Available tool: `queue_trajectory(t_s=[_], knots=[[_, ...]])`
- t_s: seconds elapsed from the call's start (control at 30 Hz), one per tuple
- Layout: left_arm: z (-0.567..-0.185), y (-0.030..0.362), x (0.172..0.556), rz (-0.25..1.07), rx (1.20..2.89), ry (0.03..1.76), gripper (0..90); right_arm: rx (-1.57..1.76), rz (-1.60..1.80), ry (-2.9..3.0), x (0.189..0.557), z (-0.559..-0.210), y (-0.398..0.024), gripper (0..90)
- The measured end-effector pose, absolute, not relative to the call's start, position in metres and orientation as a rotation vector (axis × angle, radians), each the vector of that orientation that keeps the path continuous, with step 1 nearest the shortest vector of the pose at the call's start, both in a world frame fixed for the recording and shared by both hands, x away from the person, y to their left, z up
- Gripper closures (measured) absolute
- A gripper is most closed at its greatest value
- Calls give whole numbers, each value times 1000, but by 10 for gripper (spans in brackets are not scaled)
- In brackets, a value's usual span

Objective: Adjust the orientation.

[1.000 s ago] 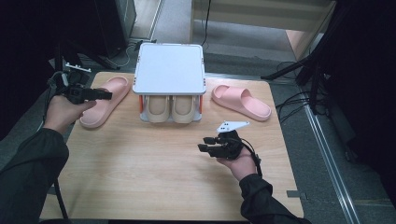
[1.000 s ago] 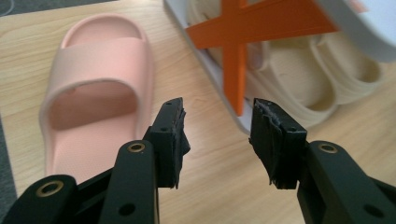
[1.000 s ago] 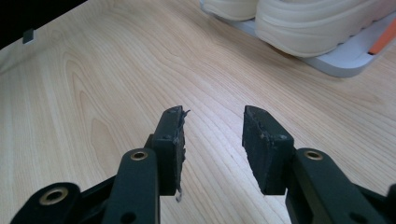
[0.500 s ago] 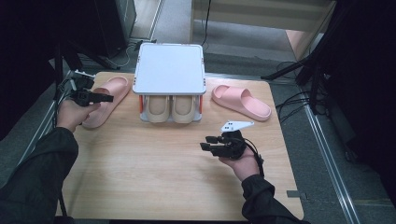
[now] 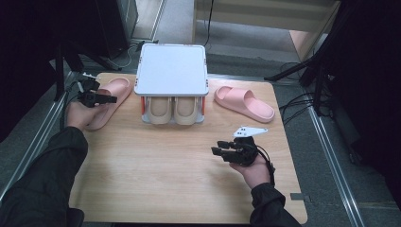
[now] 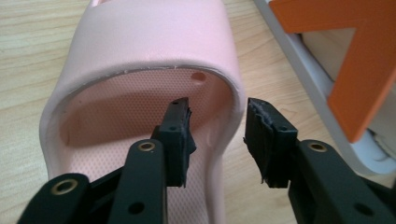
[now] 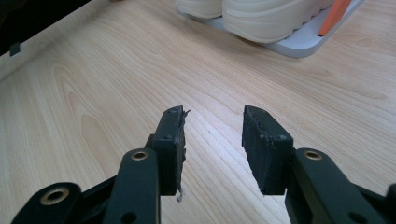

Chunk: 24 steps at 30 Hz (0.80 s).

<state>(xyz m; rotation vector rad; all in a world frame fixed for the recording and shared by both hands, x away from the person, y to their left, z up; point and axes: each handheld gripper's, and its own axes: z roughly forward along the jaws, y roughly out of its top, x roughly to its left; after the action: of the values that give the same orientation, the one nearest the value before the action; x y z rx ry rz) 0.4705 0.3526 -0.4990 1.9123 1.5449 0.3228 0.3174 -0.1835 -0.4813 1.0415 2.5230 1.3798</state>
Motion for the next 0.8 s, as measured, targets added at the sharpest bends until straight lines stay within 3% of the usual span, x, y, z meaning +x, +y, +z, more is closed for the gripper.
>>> queue_trajectory(t_s=[0.27, 0.8], knots=[[-497, 344, 472, 408, 1947, 1531, 836, 1065, 1392, 2504, 318, -481, -187, 597], [-434, 344, 445, 406, 1966, 1478, 854, 1061, 1419, 2504, 322, -481, -187, 601]])
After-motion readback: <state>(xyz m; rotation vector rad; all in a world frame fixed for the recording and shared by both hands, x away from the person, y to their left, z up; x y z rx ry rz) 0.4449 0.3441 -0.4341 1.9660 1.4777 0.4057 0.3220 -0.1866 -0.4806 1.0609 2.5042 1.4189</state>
